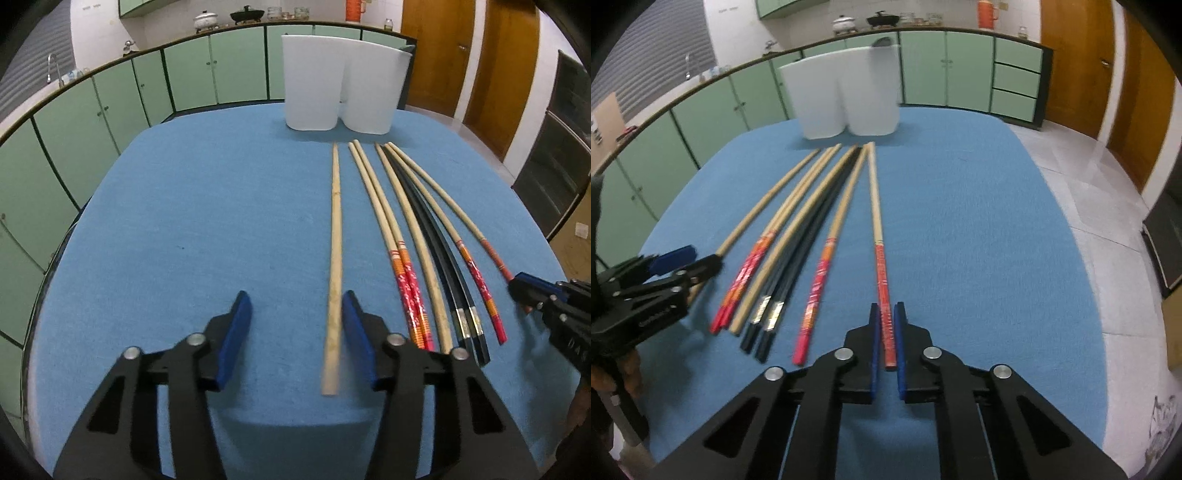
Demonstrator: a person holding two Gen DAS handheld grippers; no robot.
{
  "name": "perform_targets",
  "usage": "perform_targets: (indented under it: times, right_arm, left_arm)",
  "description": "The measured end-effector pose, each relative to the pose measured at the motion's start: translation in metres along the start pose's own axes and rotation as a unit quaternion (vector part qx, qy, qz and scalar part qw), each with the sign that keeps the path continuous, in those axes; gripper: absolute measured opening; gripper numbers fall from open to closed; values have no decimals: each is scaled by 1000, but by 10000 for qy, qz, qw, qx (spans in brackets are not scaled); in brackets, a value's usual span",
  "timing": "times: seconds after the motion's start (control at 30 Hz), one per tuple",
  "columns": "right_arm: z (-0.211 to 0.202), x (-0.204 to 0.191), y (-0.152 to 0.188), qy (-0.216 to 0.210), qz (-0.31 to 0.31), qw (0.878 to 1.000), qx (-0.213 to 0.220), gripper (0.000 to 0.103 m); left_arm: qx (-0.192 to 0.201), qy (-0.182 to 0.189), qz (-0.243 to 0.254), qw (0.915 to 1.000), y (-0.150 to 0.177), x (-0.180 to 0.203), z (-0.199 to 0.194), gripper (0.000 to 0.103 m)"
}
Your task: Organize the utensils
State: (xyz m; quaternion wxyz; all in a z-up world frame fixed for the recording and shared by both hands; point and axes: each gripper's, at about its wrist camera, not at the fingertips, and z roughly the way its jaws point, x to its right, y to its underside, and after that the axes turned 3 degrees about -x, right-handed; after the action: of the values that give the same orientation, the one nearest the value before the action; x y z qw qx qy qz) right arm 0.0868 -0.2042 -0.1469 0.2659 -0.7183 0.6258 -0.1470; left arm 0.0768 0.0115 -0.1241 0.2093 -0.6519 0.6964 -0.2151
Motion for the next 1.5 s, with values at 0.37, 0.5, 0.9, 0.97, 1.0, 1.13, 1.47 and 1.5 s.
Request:
perform_targets:
  times: [0.37,0.5,0.9,0.97,1.0,1.13,1.47,1.5]
  right_arm:
    - [-7,7,6,34,214,9998,-9,6]
    - [-6,14,4,66,383,9992,18,6]
    - [-11,19,-1,-276,348,9984,339,11]
    - [-20,19,10,-230,189,9987,415,11]
    - [-23,19,15,-201,153,9988,427,12]
    - [-26,24,27,-318,272,9986,338,12]
    - [-18,16,22,-412,193,9984,350,14]
    - [-17,17,21,-409,197,9984,351,14]
  left_arm:
    - [-47,-172,-208,9996,4,3,-6,6]
    - [-22,-236,-439,9988,3,-5,-5,6]
    - [177,25,-401,9990,-9,-11,-2,51]
    - [252,52,-348,9991,0,-12,-9,51]
    - [282,46,-343,9990,2,-14,-11,50]
    - [317,39,-369,9988,12,-19,-18,49]
    - [156,85,-290,9994,12,-16,-12,47]
    - [151,82,-286,9994,12,-16,-12,46]
